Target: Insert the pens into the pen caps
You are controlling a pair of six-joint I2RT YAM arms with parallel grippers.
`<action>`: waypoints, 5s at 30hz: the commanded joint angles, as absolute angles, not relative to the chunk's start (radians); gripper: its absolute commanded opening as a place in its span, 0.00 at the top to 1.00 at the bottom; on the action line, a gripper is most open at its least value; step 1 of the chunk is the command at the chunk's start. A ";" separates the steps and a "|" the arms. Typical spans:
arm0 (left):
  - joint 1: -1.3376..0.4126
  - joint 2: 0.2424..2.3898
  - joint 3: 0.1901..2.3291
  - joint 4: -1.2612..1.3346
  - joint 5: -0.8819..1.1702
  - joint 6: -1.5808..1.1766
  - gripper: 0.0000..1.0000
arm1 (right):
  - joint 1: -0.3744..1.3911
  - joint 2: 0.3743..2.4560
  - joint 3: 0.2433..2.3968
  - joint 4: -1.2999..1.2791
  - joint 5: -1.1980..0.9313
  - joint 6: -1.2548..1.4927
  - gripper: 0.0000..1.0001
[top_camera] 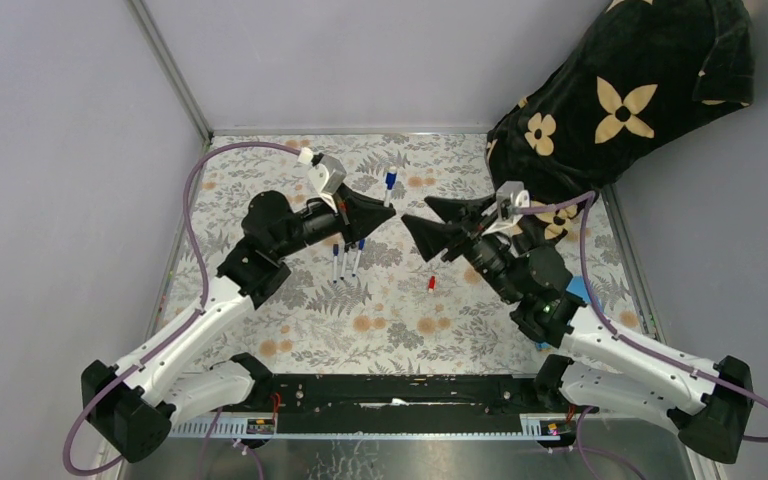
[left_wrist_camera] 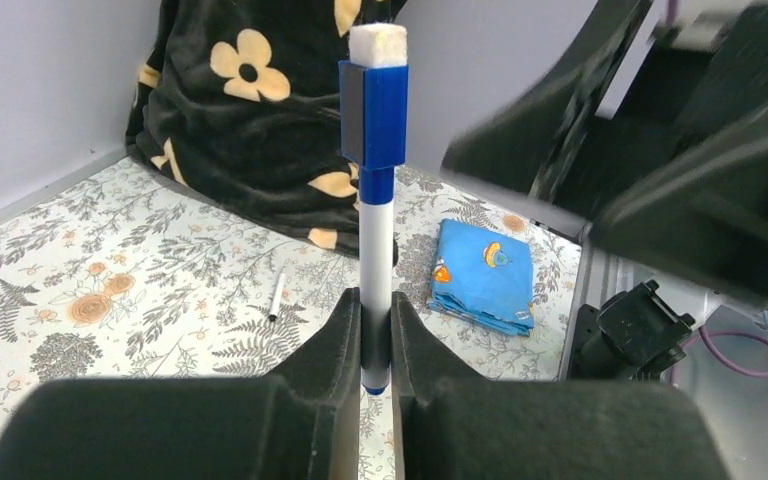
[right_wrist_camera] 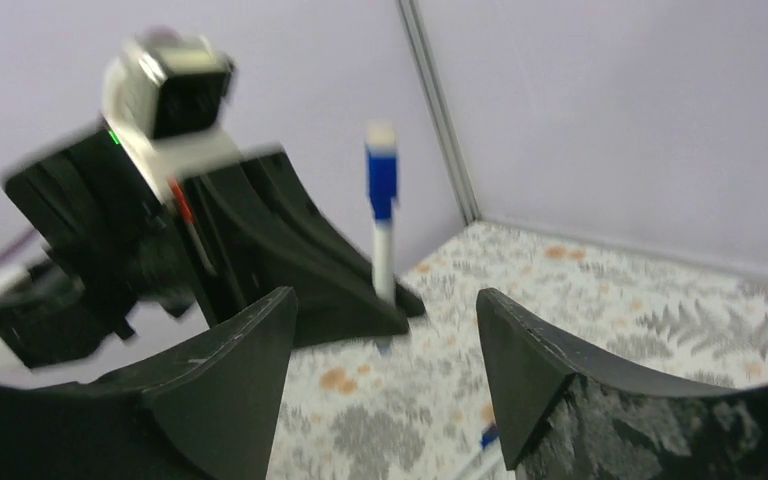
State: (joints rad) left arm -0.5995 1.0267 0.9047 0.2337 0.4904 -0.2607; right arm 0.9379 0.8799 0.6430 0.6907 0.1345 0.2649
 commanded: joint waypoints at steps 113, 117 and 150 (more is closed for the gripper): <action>-0.656 1.494 0.917 -0.274 -0.091 -0.350 1.00 | 0.977 0.973 0.603 0.048 0.411 0.402 0.26; -0.656 1.583 0.925 -0.254 -0.120 -0.363 0.99 | 0.976 1.033 0.636 0.008 0.323 0.417 0.22; -0.655 1.623 1.055 -0.293 -0.148 -0.350 0.61 | 0.838 1.034 0.693 -0.188 0.282 0.569 0.21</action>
State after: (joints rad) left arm -0.6601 1.6928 0.9730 -0.2886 -0.1429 -0.3794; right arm 0.9150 1.0485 0.6258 -0.1623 0.3195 0.4808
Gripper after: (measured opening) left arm 0.375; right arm 0.796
